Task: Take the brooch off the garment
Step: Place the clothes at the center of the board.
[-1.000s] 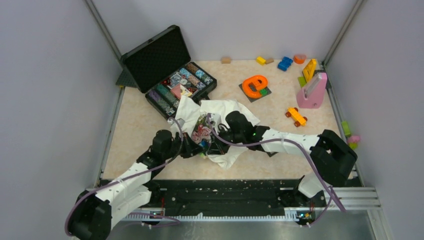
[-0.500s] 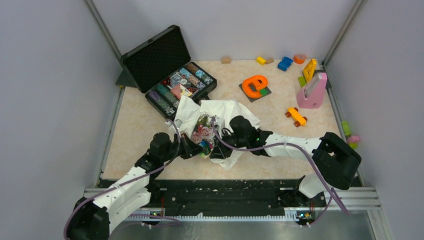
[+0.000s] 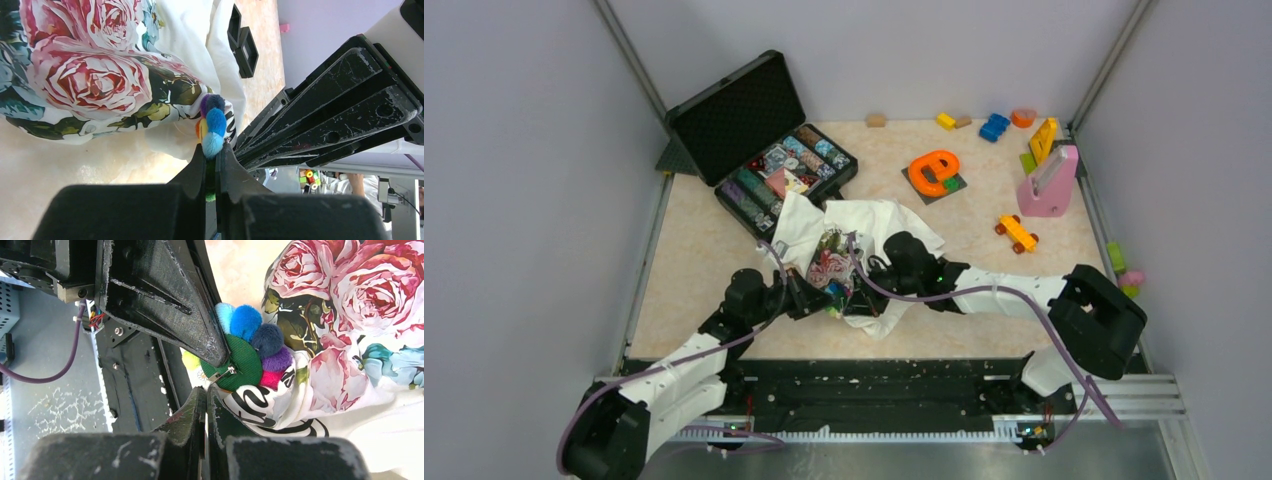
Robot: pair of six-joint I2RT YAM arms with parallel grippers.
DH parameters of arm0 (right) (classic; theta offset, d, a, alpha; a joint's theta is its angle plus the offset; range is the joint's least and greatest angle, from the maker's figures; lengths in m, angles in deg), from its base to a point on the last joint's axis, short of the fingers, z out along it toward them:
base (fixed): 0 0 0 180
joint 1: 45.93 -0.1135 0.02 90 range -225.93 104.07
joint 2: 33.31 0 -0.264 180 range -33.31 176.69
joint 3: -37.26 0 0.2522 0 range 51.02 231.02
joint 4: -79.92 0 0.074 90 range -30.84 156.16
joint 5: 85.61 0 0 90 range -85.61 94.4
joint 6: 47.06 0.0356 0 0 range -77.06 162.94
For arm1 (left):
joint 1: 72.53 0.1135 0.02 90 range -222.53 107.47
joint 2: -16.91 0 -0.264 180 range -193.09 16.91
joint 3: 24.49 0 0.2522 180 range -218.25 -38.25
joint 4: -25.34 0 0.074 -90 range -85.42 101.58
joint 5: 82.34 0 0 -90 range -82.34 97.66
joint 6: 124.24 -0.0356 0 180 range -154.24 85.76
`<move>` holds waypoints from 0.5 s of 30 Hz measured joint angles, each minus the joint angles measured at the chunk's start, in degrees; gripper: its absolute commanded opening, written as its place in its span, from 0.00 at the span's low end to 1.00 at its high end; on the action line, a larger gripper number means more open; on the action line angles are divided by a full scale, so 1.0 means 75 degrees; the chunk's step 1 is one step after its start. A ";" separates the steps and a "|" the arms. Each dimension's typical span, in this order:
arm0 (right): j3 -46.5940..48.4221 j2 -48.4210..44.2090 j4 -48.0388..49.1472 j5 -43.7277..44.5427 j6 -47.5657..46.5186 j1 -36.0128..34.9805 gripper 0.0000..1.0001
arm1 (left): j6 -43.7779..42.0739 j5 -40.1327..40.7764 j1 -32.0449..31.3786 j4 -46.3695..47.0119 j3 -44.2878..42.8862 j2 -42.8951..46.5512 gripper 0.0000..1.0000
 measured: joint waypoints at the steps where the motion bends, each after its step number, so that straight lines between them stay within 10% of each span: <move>1: 0.0000 0.0000 0.0000 0.0029 0.0003 0.0000 0.00 | 0.0000 0.0003 0.0006 0.0003 0.0006 -0.0003 0.00; 15: 0.0012 0.0015 0.0000 0.0318 0.0137 0.0026 0.00 | 0.0087 -0.0017 0.0035 0.0338 0.0128 -0.0157 0.00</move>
